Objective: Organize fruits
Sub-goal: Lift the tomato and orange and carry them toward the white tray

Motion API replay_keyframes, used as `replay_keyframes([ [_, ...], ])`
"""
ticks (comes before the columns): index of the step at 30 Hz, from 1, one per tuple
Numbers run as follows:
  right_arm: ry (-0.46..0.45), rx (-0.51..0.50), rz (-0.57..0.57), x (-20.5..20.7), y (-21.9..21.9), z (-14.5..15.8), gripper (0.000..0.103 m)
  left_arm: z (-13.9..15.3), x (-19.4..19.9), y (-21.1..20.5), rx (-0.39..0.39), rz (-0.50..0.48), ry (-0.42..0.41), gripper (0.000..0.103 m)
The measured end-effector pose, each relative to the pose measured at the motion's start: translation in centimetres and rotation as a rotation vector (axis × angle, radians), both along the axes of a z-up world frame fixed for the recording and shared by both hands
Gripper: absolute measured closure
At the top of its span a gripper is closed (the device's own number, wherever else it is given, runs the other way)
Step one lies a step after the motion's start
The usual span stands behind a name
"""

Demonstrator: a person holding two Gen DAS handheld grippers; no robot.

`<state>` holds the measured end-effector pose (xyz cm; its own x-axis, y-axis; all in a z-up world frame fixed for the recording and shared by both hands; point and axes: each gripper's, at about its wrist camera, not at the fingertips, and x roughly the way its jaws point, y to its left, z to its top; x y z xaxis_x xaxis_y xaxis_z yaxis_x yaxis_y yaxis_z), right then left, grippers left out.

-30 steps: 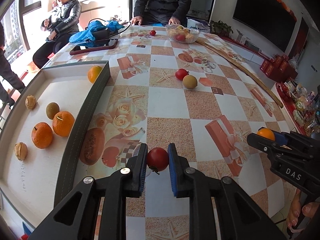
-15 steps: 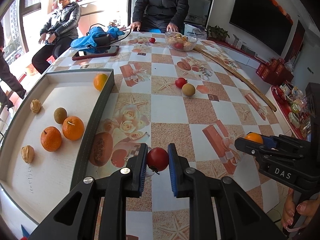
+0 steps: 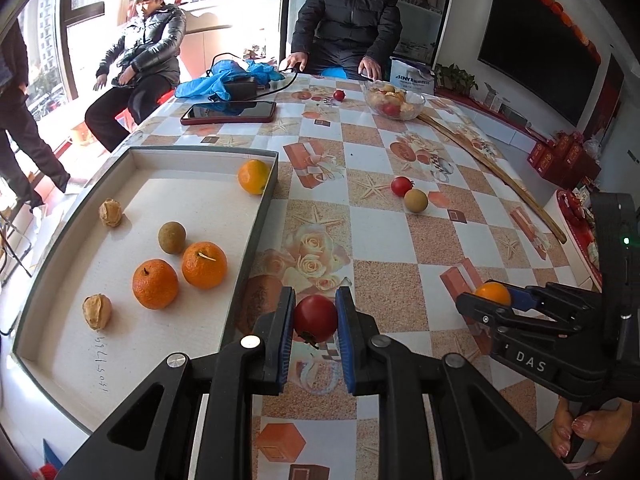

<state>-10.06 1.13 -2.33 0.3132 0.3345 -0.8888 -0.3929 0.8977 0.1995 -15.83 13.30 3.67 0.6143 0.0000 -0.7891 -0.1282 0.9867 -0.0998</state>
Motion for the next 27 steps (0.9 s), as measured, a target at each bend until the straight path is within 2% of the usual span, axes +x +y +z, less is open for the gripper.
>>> replay_keyframes([
  [2,0.006,-0.013,-0.001,-0.3,0.3,-0.9,0.065,-0.7,-0.1,-0.7,0.008,-0.02,0.012,0.081],
  [8,-0.07,-0.08,0.026,-1.7,0.8,-1.2,0.065,-1.7,-0.1,-1.3,-0.002,-0.033,0.032,0.081],
  [27,-0.088,-0.081,0.036,-1.8,1.0,-1.2,0.065,-2.5,0.1,-1.2,-0.007,-0.033,0.058,0.081],
])
